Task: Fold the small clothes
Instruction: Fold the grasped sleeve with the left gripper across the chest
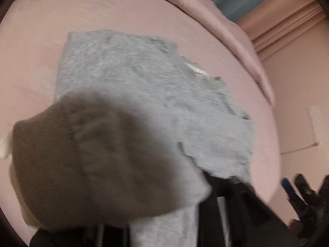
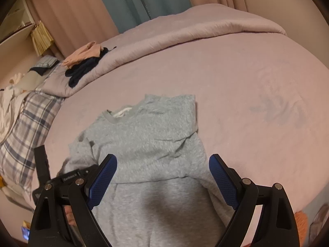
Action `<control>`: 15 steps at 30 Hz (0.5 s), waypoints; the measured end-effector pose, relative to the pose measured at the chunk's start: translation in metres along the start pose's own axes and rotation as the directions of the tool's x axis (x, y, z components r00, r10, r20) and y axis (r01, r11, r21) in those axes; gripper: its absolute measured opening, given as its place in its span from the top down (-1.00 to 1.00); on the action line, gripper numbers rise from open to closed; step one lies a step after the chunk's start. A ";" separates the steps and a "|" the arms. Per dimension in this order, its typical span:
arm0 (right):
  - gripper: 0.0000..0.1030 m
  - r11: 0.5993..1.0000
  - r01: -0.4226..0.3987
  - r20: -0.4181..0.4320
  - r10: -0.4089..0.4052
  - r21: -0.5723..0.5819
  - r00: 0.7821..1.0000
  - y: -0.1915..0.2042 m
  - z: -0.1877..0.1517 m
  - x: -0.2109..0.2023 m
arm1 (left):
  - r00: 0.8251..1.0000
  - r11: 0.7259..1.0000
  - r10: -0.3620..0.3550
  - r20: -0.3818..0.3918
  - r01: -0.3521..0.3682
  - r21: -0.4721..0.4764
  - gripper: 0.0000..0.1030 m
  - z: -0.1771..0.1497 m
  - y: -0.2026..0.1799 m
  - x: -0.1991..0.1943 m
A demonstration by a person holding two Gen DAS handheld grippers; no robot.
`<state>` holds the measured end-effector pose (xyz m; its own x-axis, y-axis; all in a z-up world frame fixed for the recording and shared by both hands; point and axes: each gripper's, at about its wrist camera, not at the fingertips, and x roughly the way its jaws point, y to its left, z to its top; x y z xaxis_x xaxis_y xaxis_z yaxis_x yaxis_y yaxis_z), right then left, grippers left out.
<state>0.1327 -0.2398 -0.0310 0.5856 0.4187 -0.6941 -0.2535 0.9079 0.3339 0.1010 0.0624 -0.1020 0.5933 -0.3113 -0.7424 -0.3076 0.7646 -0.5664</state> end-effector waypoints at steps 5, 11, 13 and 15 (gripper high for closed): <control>-0.76 1.000 0.002 0.017 -0.001 -0.026 1.000 0.008 0.003 -0.003 | 0.996 0.998 0.036 0.080 -0.039 0.041 -0.60 -0.003 -0.012 -0.040; -0.76 0.996 0.005 0.038 -0.002 -0.084 0.999 0.026 0.006 -0.004 | 0.984 0.997 0.067 0.165 -0.071 0.018 -0.82 -0.004 0.000 -0.089; -0.76 0.994 0.008 0.042 -0.004 -0.111 0.999 0.033 0.007 -0.004 | 0.979 0.997 0.078 0.188 -0.079 -0.002 -0.88 -0.005 0.008 -0.100; -0.76 0.991 0.008 0.047 -0.002 -0.130 0.999 0.040 0.008 -0.004 | 0.971 0.994 0.109 0.214 -0.108 -0.017 -0.90 -0.005 0.016 -0.113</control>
<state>0.1262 -0.2057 -0.0097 0.6214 0.4160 -0.6640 -0.3473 0.9059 0.2425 0.0255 0.1065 -0.0291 0.7016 -0.0977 -0.7058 -0.3828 0.7839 -0.4889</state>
